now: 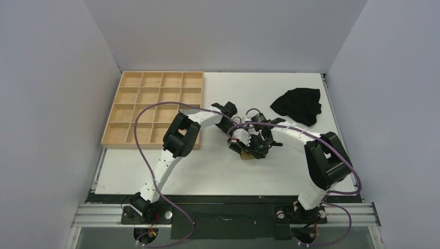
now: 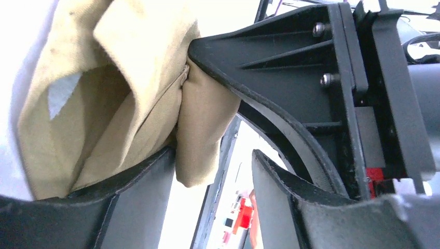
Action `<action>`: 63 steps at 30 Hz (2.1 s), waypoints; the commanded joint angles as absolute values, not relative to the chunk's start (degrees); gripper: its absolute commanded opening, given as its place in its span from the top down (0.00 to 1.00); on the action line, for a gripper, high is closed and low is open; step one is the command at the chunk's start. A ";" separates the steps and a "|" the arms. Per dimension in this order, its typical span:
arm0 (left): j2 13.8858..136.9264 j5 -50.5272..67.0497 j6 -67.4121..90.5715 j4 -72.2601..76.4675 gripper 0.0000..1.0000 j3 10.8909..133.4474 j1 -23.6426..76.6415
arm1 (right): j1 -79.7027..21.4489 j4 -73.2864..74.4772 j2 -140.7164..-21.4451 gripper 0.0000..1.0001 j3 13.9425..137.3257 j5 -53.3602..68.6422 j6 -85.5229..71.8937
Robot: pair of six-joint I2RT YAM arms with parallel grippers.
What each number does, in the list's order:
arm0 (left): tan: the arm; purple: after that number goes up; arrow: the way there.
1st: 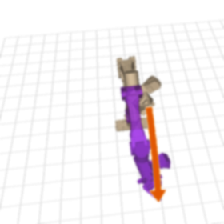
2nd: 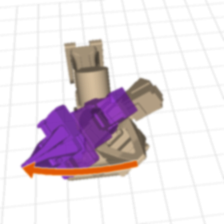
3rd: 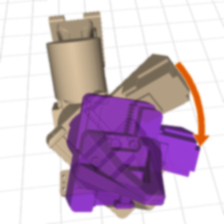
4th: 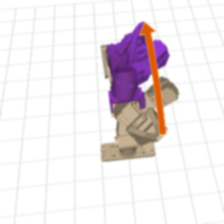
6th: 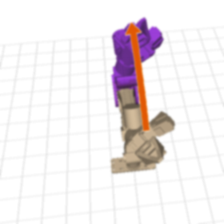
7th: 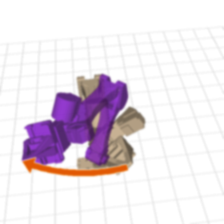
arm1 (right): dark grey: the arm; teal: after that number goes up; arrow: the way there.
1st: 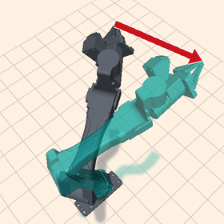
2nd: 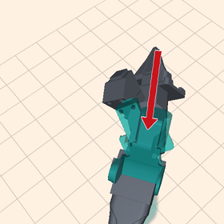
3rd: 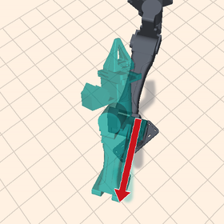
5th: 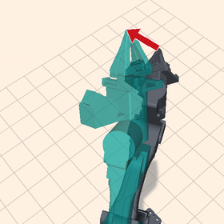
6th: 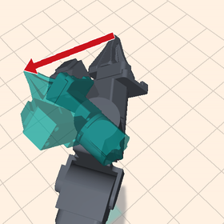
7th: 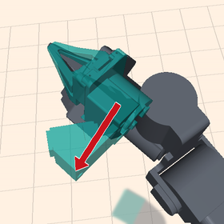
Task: Roll the underwear
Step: Roll the underwear to the center of the board.
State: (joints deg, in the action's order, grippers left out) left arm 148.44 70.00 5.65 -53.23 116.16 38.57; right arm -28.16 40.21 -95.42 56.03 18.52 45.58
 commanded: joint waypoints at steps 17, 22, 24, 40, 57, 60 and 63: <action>124.74 59.89 -10.31 -51.25 0.43 96.06 23.26 | -23.33 48.14 -103.55 1.00 58.85 23.82 46.00; 120.44 58.18 -11.72 -48.17 0.42 92.17 22.72 | -21.78 52.24 -105.97 1.00 62.20 26.80 47.24; 118.40 57.50 -11.35 -45.35 0.42 89.96 22.80 | -21.15 54.32 -107.49 1.00 64.15 28.12 47.92; 97.87 33.19 -14.49 -16.52 0.38 66.87 35.92 | -19.38 70.12 -122.30 0.96 82.47 31.84 51.34; 103.28 17.35 -26.44 -7.38 0.30 69.35 52.62 | -19.94 85.83 -137.59 0.92 100.94 32.68 53.35; 105.63 16.01 -27.90 -7.22 0.28 70.52 54.01 | -19.93 87.12 -138.70 0.91 102.37 33.11 53.56; 107.58 14.89 -28.96 -7.06 0.27 71.83 54.84 | -19.94 88.47 -140.05 0.91 104.20 33.42 54.02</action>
